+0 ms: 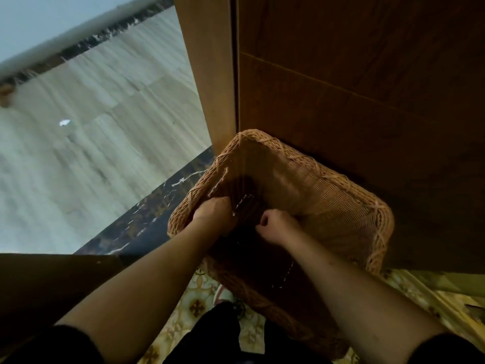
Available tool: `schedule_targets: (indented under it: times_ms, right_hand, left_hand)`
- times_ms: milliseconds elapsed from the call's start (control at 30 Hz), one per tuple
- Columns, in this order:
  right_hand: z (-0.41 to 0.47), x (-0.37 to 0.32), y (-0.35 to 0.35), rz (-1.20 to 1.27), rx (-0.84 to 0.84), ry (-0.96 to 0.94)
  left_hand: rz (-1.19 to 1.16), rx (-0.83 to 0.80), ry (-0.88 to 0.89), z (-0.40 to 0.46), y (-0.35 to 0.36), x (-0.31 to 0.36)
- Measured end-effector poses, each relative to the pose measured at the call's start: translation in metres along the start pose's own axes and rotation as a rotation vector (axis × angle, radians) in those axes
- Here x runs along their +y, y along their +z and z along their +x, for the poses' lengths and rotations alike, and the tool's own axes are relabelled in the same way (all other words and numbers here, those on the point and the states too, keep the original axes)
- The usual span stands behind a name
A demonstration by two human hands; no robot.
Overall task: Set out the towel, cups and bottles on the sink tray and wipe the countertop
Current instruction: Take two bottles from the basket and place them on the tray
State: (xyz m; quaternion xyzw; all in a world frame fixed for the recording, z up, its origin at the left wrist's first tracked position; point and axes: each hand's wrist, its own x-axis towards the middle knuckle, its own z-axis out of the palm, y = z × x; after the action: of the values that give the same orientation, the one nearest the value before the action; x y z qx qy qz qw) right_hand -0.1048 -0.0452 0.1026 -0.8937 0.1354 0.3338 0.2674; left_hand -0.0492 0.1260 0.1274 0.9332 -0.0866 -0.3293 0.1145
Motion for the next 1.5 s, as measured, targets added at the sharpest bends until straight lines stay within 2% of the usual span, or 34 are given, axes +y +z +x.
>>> schedule_targets:
  times_ms: [167,267,400,600,900,1233,1500]
  right_hand:
    - [0.038,0.003,0.02,0.094,-0.046,0.024]
    - [0.053,0.002,0.035,0.145,-0.077,0.008]
    - [0.066,0.001,0.054,0.188,-0.111,-0.006]
    - [0.072,-0.003,0.065,0.151,-0.05,-0.045]
    - [0.056,0.009,0.032,0.016,-0.04,-0.026]
    - [-0.005,-0.007,-0.072,-0.126,0.114,-0.265]
    - [-0.071,-0.061,-0.144,-0.264,0.219,-0.518]
  left_hand:
    - [-0.189,-0.017,-0.291,0.021,0.029,-0.005]
    - [-0.229,-0.053,-0.363,0.034,0.042,-0.006]
    - [-0.202,0.013,-0.439,0.046,0.051,-0.004]
    - [-0.145,-0.019,-0.452,0.053,0.049,-0.002]
    - [-0.132,0.058,-0.253,0.034,0.029,0.005]
    - [-0.206,0.387,-0.13,-0.044,-0.021,0.029]
    - [-0.279,0.77,-0.141,-0.133,-0.07,0.048]
